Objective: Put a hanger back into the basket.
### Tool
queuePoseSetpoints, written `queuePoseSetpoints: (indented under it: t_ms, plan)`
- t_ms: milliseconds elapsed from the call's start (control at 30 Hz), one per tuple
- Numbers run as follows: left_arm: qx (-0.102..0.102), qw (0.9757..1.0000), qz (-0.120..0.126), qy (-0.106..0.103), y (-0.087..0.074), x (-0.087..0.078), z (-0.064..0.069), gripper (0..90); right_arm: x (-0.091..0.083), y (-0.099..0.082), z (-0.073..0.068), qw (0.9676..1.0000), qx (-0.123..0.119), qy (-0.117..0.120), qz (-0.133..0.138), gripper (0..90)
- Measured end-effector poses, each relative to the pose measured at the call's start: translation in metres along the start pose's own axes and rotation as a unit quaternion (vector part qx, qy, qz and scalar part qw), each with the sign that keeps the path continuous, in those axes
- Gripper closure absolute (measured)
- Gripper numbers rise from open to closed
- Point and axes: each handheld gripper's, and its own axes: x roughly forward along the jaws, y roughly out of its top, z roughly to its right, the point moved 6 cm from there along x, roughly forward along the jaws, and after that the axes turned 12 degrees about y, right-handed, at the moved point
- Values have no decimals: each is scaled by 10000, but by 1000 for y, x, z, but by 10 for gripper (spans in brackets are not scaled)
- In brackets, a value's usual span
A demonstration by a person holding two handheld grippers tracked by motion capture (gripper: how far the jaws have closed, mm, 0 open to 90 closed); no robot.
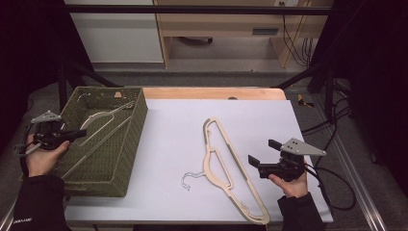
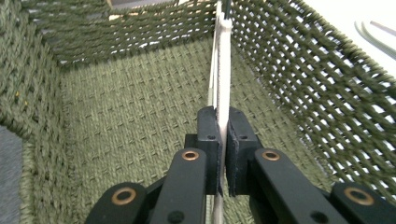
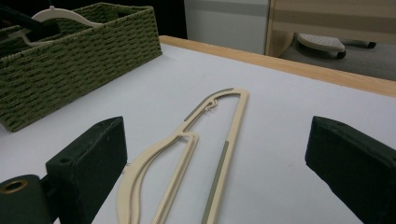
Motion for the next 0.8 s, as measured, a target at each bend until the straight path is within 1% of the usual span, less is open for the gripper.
queuePoseSetpoints:
  t_ms: [67,100,167,267,333,400,433,500,633,667,733,800]
  plan:
    - [-99,9999,30,114,-2,1,-3,848,0,-1,0,10000,-26,-14,-23,60]
    - [-162,9997,43,168,-3,2,-5,845,1,0,0,10000,5,-20,-2,60]
    - [-217,9993,22,300,-4,3,-8,839,0,0,0,10000,4,-4,-2,60]
    - [-248,9986,-59,474,-4,4,-11,833,1,-1,0,10000,-15,-18,-23,60]
    - [-259,9971,-167,697,-5,6,-15,824,1,-1,0,10000,-6,-37,-13,60]
    - [-169,9952,-363,897,-9,7,-20,813,1,-1,0,10000,-19,-24,-25,60]
    - [-213,9943,-430,957,-11,8,-22,808,1,-1,0,10000,-18,-35,-19,59]
    - [-216,9932,-527,1013,-16,10,-26,802,1,-1,0,10000,-27,-31,-20,59]
    - [-373,9909,-698,1087,-22,11,-31,787,1,-1,0,10000,-21,-18,-21,59]
    - [-438,9902,-764,1087,-23,11,-31,771,1,-1,0,10000,-17,-25,-33,60]
    - [-430,9888,-865,1134,-25,13,-33,732,1,-1,0,10000,-22,-24,-31,59]
    - [-510,9873,-950,1167,-26,14,-32,696,1,-1,0,10000,-25,-22,-28,59]
